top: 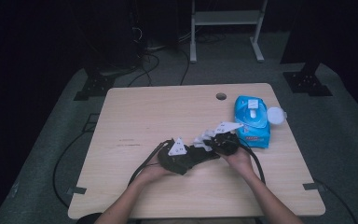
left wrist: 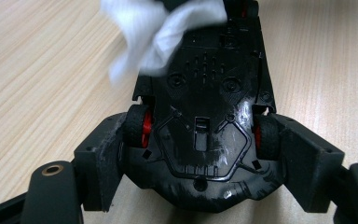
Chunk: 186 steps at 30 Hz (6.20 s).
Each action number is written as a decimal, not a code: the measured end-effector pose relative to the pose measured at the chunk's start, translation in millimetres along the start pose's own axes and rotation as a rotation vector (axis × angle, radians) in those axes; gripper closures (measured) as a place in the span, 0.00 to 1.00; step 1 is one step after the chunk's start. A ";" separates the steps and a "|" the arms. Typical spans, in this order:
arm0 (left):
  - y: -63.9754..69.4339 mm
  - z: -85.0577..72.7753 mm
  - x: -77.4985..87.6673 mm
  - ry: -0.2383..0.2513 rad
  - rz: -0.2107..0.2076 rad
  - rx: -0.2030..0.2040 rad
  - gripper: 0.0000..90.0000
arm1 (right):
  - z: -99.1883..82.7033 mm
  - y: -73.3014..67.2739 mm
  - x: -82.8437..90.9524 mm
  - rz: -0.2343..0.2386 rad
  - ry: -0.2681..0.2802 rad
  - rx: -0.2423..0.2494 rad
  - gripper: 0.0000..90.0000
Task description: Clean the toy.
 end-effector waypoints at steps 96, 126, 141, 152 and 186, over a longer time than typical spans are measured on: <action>-18.4 -2.5 5.7 0.038 -0.164 0.342 0.26 | -46.3 -15.9 37.3 0.080 0.000 0.057 0.90; -11.6 -1.7 6.3 -0.019 -0.245 0.401 0.37 | -48.2 -16.0 37.4 0.043 0.026 0.073 0.90; -8.1 3.5 6.6 -0.027 -0.184 0.330 0.39 | -49.9 -14.7 38.1 0.022 0.041 0.071 0.90; -8.2 19.9 16.1 0.078 0.091 0.022 0.54 | -52.1 -8.8 30.1 -0.003 0.020 0.042 0.90; 2.3 15.5 8.9 0.093 -0.003 0.008 0.75 | 15.9 -51.3 14.3 0.126 0.106 0.044 0.90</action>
Point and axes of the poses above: each handheld gripper's, and its own axes: x roughly backward along the jaws, z roughly out of its top, y roughly to its right, the point moved 9 cm from there along -x, roughly forward along the jaws, and after that the axes turned 4 degrees about -y, right-handed, at the moved point
